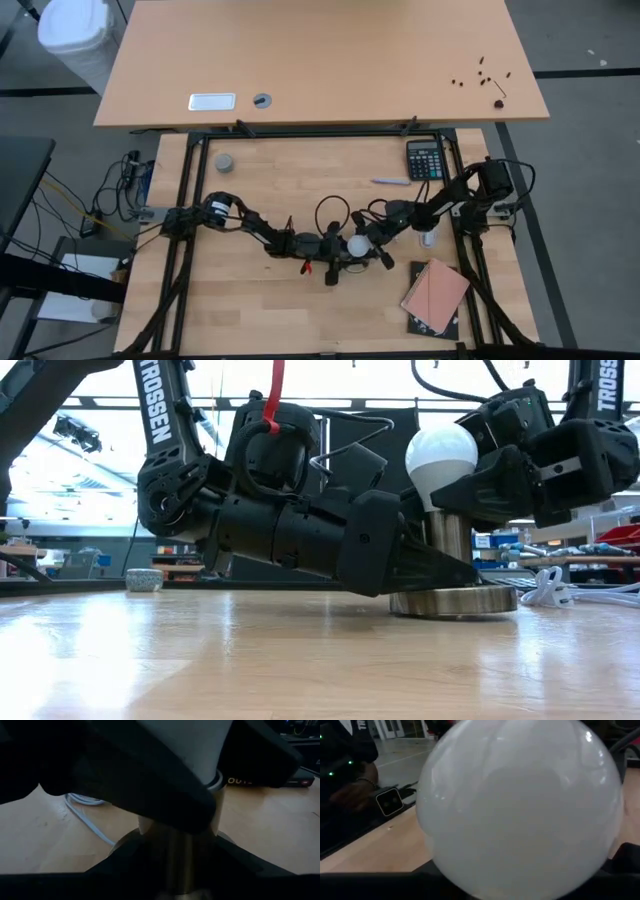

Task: Screw lightbulb
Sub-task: Remove the lightbulb from the bronze lamp socket

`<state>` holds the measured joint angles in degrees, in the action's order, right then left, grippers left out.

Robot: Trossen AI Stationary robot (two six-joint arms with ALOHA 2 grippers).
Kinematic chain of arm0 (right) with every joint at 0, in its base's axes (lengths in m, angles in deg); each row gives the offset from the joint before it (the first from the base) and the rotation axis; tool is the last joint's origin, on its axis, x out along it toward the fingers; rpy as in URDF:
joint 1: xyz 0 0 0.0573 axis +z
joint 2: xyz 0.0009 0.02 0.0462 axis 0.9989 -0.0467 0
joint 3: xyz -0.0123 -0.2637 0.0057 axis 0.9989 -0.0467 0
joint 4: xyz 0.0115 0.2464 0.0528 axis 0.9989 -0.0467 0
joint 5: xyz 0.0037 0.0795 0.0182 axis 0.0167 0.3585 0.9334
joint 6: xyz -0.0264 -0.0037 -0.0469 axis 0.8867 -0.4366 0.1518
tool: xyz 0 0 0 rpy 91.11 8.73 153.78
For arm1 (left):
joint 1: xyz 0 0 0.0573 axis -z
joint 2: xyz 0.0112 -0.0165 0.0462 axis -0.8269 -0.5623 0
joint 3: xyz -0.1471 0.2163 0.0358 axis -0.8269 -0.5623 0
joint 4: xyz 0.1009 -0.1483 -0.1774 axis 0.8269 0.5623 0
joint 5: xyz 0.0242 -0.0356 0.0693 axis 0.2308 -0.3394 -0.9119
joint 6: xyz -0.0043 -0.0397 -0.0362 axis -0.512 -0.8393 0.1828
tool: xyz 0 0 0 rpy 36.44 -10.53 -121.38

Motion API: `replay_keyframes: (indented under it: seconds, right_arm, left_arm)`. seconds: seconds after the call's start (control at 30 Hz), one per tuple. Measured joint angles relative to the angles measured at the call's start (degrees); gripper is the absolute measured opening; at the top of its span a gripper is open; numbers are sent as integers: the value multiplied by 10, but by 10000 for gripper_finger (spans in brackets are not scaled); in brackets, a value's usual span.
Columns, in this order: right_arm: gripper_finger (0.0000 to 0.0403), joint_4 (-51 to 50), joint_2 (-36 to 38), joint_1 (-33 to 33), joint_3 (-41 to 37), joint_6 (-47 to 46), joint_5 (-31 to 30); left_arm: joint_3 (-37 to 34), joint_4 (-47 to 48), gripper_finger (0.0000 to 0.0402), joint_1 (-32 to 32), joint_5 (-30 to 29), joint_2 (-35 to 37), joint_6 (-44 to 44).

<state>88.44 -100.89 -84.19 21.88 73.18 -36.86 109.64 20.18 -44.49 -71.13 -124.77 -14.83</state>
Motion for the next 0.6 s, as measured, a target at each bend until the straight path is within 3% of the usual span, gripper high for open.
replay_keyframes:
  seconds: [0.2, 0.4, 0.6]
  right_arm:
    - [200, 2, 0, 4, -1, -114, -101]
    - [266, 4, 1, 27, -2, -147, -117]
    - [323, 3, 1, 60, -1, -153, -213]
  left_arm:
    - [-2, 0, 189, -1, -7, 0, -3]
    - [-2, 0, 189, 0, -4, 0, 0]
    - [-2, 1, 189, 1, -5, 0, -10]
